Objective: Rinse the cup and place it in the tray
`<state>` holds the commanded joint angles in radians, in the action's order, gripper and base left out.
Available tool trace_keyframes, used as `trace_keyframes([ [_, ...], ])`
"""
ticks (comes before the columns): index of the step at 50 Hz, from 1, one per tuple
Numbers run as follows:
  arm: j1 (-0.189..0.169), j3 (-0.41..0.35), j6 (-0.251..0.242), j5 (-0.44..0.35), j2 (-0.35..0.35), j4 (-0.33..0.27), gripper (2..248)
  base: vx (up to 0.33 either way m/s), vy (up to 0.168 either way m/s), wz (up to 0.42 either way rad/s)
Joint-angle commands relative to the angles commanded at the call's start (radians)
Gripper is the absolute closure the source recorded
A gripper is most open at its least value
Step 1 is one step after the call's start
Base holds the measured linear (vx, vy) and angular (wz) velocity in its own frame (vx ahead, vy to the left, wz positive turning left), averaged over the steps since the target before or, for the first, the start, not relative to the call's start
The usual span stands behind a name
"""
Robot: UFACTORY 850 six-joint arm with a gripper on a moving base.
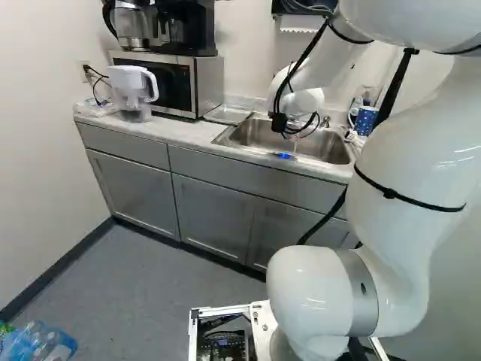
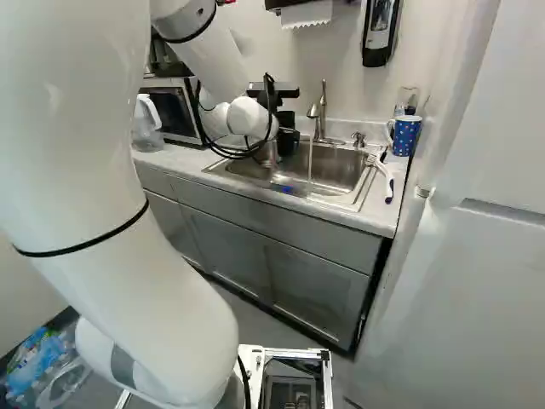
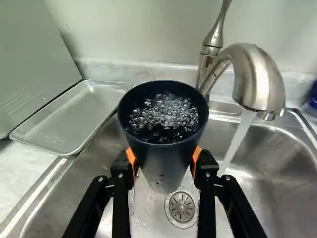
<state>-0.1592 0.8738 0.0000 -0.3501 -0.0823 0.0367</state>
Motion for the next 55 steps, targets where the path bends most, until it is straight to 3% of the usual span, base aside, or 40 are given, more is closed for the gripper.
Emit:
trace_keyframes([
  [24, 0.057, 0.075, 0.0, 0.0, -0.07, 0.0, 128, 0.0, 0.0, 0.0],
  [55, 0.057, 0.086, 0.0, 0.0, -0.03, 0.0, 128, 0.0, 0.0, 0.0],
])
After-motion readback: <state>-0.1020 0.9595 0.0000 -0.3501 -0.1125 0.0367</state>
